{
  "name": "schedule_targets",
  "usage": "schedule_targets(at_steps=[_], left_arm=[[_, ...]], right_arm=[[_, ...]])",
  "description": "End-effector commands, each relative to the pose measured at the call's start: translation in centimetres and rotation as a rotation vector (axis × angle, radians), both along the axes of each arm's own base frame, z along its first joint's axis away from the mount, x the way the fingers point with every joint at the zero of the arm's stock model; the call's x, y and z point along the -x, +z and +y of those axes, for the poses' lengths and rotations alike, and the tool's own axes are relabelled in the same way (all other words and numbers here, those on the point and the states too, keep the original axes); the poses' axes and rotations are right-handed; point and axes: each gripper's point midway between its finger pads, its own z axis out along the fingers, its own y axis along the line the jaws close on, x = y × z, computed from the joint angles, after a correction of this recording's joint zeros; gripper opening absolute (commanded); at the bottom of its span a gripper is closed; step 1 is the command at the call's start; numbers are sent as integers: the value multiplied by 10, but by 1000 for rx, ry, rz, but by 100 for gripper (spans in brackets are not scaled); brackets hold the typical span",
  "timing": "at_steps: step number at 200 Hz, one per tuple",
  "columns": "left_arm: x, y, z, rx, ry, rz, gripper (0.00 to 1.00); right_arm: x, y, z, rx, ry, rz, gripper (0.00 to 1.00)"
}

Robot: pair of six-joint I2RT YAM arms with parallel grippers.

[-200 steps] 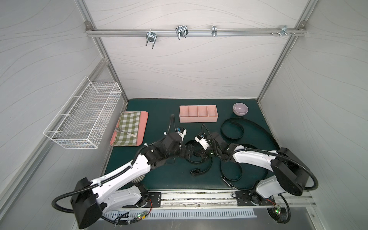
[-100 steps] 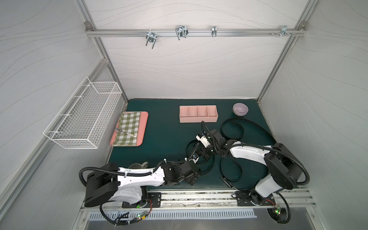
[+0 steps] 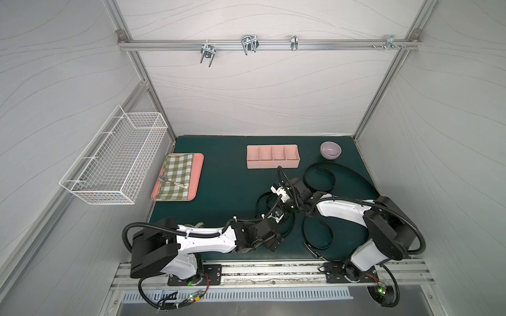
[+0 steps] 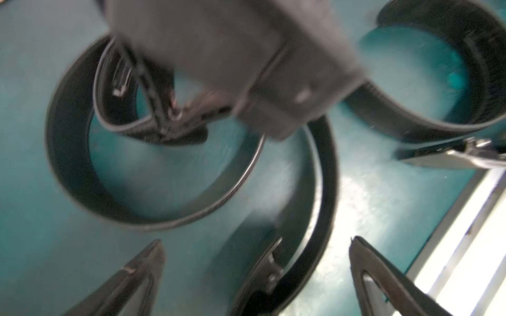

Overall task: Place the belts into the storage roll
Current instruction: Roll the belt at the center of the board.

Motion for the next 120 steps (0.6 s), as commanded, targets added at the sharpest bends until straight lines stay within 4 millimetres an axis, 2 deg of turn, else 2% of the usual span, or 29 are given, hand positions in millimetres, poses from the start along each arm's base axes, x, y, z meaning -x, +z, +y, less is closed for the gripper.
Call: schedule_targets(at_steps=[1,67,95,120], left_arm=[[1,12,-26,41,-73,-13,98],[16,-12,-52,-29,-196,61,85],[17,-29,-57,-68,-205,92,75],[13,-41,-50,-94,-170,85,58]], right_arm=[[5,-19,-18,58,-39,67,1],[0,-24,-24,46,-65,92,1],[0,-27,-23,44,-65,103,1],[0,-28,-23,48,-69,106,1]])
